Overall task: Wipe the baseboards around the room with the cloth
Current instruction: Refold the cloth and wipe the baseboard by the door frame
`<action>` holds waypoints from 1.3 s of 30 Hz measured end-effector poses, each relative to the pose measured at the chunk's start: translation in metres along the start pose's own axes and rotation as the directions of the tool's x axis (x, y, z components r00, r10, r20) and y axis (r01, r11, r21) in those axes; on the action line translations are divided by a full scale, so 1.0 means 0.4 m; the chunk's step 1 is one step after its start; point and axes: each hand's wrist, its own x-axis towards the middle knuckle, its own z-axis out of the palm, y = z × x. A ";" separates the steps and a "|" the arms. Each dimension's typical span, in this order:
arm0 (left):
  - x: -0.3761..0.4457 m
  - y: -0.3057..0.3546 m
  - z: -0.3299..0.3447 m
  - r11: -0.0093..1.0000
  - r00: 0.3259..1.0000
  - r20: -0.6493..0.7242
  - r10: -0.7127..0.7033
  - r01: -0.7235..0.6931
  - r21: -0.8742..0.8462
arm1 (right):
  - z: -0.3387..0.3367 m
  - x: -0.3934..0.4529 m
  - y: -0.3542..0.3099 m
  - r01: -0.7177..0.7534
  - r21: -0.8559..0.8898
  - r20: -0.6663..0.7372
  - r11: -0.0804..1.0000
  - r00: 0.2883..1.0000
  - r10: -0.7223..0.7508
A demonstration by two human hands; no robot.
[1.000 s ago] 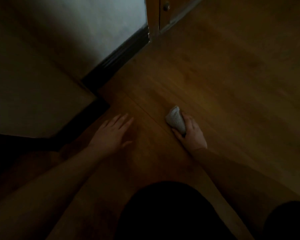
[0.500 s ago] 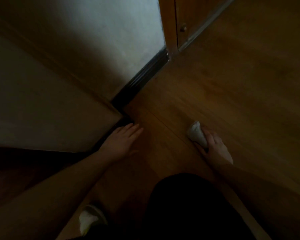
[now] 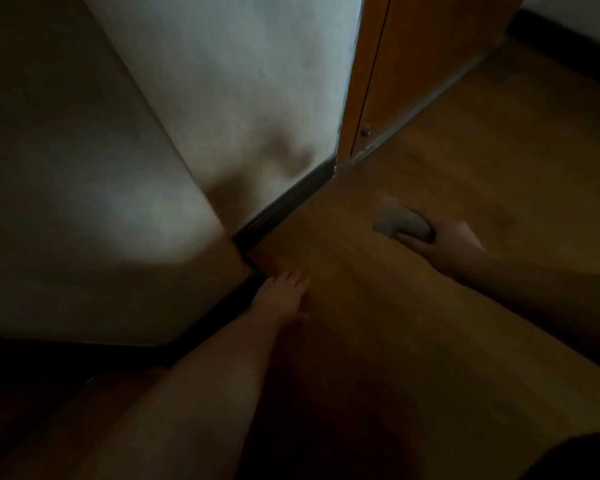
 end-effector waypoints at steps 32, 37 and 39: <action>0.004 -0.089 0.354 0.950 0.951 -0.183 -0.248 0.201 -0.241 | 0.469 0.496 -0.084 -0.130 0.444 -0.190 0.886 0.953 0.235; 0.005 -0.090 0.353 0.946 0.955 -0.160 -0.251 0.207 -0.249 | 0.533 0.398 -0.150 -0.072 0.501 -0.122 0.862 0.981 0.153; 0.007 -0.091 0.351 0.947 0.958 -0.148 -0.245 0.204 -0.248 | 0.558 0.357 -0.179 -0.032 0.509 -0.100 0.860 0.990 0.096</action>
